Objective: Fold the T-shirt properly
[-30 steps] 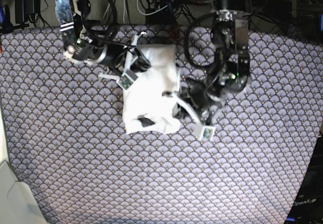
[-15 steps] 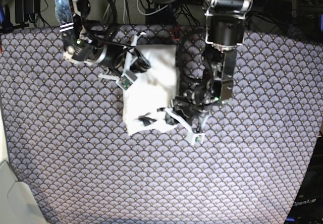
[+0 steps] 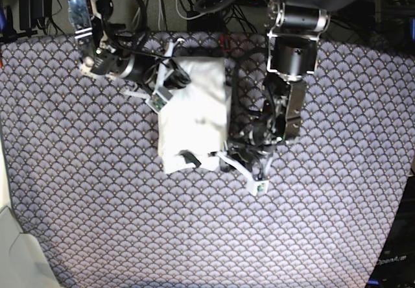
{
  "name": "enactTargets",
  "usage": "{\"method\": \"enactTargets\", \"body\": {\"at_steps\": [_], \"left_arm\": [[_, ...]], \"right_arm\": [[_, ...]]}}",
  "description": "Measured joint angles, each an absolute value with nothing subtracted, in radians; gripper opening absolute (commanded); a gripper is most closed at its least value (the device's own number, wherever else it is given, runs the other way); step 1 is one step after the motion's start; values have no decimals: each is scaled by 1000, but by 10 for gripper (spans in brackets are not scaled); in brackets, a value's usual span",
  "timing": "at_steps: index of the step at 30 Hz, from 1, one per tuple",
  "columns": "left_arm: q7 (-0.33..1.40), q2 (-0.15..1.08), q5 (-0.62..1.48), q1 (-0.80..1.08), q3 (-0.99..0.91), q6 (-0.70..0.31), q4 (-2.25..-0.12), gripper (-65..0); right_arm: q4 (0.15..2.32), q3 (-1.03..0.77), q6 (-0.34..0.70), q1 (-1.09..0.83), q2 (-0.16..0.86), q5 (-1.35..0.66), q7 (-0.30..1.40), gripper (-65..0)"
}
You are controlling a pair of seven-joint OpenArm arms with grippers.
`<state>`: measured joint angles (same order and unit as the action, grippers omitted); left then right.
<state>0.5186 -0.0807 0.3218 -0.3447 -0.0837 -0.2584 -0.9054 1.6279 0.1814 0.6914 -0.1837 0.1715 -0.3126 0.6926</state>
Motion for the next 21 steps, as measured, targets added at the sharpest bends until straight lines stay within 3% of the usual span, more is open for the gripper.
{"method": "enactTargets", "body": {"at_steps": [8, 21], "left_arm": [[542, -81, 319, -336, -84, -258, -928, -615], [892, 1, 398, -161, -224, -257, -1546, -615]], "right_arm": [[1666, 179, 691, -233, 172, -295, 659, -596], [1839, 173, 693, -313, 212, -294, 695, -596]]}}
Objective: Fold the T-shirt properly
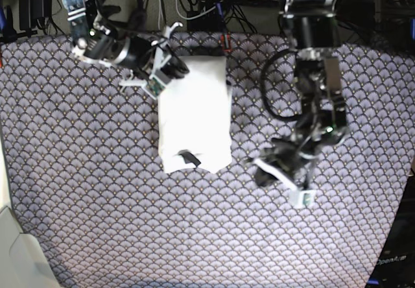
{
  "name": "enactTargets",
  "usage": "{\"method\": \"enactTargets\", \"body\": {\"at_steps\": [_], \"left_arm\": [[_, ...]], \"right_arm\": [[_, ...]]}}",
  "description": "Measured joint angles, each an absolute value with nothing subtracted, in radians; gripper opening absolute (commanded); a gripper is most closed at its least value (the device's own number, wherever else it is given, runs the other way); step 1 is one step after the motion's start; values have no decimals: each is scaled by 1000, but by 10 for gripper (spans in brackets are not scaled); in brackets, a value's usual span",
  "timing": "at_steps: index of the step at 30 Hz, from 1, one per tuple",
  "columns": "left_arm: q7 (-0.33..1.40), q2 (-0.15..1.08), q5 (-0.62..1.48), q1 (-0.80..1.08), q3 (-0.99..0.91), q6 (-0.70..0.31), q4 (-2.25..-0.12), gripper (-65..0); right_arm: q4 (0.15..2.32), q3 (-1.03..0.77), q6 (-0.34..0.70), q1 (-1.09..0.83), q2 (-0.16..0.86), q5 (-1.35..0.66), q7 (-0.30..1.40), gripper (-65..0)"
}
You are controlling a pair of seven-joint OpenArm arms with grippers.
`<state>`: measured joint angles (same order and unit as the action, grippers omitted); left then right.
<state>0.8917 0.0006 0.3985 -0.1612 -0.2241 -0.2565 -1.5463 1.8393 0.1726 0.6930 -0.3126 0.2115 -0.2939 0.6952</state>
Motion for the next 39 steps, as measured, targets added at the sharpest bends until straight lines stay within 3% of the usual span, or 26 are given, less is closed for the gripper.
{"method": "enactTargets", "body": {"at_steps": [7, 15, 21, 25, 28, 32, 37, 39], "left_arm": [[958, 139, 402, 84, -321, -266, -1784, -615], [959, 200, 397, 343, -325, -271, -1832, -615], [812, 213, 395, 495, -319, -272, -1821, -616], [739, 251, 393, 569, -320, -267, -1758, -616], [620, 252, 417, 596, -325, -276, -1695, -649], [366, 252, 498, 614, -327, -338, -1546, -642], [-61, 290, 508, 583, -186, -366, -1332, -642], [-236, 295, 432, 582, -128, -333, -1283, -642]], "right_arm": [[1843, 60, 694, -356, 216, -291, 693, -596], [1844, -105, 695, -456, 222, -290, 693, -596], [1844, -224, 693, -585, 247, -276, 610, -596], [1837, -295, 692, -674, 228, -131, 543, -596], [1789, -322, 696, -704, 180, -57, 484, -596], [1593, -354, 691, -706, 152, 20, 375, -596], [1281, -361, 693, -675, 160, 27, 168, -596], [1203, -357, 691, -665, 171, 17, 91, -596]]}}
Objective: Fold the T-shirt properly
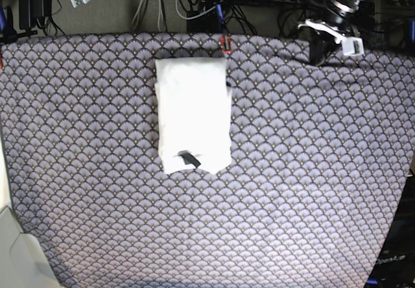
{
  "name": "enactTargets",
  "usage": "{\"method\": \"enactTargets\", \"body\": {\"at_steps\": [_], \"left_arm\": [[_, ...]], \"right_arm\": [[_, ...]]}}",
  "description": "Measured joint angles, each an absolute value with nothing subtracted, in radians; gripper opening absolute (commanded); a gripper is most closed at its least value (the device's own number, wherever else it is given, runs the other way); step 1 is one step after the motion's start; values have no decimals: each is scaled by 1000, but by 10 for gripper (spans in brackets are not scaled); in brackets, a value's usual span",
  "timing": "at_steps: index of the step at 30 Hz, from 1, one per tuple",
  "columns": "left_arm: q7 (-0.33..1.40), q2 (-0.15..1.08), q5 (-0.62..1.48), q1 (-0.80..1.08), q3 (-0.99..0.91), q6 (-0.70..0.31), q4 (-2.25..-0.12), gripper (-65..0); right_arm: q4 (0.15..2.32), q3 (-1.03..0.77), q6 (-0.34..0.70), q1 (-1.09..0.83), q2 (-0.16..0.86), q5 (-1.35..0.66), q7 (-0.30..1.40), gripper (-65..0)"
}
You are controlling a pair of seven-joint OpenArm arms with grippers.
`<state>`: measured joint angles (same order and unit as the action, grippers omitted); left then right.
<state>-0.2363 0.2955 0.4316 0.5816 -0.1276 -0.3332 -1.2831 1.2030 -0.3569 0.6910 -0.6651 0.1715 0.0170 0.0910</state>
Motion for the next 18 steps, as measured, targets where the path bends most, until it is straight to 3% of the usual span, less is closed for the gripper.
{"method": "enactTargets", "body": {"at_steps": [7, 15, 17, 18], "left_arm": [[-293, 249, 382, 637, -138, -295, -1308, -642], [-39, 246, 353, 743, -170, -266, -1504, -642], [190, 243, 274, 770, -170, -259, -1513, -642], [191, 228, 282, 804, -166, -248, -1515, -642]], "right_arm": [[1131, -354, 691, -674, 177, 23, 10, -596], [1136, -352, 691, -669, 183, 23, 0, -596], [1136, -352, 691, -669, 183, 23, 0, -596], [1136, -352, 691, -670, 182, 23, 3, -596]]}}
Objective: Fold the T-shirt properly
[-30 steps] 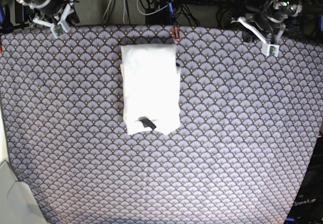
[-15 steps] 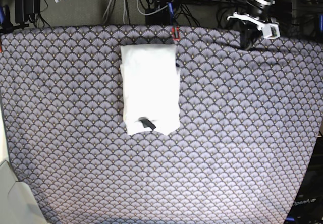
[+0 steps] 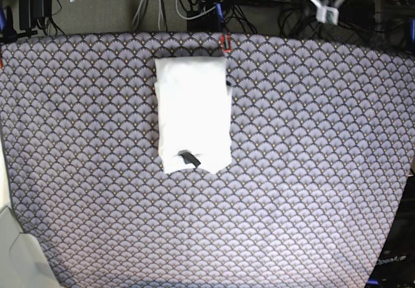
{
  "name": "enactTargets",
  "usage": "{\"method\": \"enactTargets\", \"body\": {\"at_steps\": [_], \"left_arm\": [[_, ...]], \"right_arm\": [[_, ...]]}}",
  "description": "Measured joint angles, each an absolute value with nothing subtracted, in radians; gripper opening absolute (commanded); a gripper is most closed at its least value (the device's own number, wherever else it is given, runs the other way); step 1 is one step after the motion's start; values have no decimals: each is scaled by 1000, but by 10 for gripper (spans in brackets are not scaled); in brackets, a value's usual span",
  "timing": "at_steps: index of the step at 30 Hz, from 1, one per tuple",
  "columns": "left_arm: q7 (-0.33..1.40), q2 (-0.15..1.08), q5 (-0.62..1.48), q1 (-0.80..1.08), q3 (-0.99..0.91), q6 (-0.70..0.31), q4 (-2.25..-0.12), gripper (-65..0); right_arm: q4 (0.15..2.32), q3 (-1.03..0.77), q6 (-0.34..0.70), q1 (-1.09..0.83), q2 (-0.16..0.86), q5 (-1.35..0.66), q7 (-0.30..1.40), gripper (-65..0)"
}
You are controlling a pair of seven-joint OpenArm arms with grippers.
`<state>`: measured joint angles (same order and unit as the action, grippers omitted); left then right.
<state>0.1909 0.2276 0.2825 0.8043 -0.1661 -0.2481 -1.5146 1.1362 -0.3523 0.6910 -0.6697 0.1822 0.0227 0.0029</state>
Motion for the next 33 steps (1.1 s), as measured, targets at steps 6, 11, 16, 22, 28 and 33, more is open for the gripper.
{"method": "enactTargets", "body": {"at_steps": [6, 11, 16, 22, 28, 33], "left_arm": [[118, 239, 297, 829, -208, -256, -1617, -642], [144, 236, 292, 836, -190, -266, -1527, -642], [121, 239, 296, 764, -174, -261, -1354, -642], [131, 241, 294, 655, -101, -258, -1122, -642], [113, 235, 297, 550, -38, -262, -993, -642], [-59, 233, 296, 423, 32, -262, -694, -642]], "right_arm": [[1137, -355, 691, -674, 183, 23, 3, -596], [1134, -355, 691, -663, 182, 22, -1, -596], [1128, -355, 691, -662, 182, 23, 5, -596], [982, -357, 691, -575, 183, 20, -10, -596], [824, -355, 687, -515, 202, 20, -57, -596], [632, -351, 687, -393, 208, 19, -75, -596]]}}
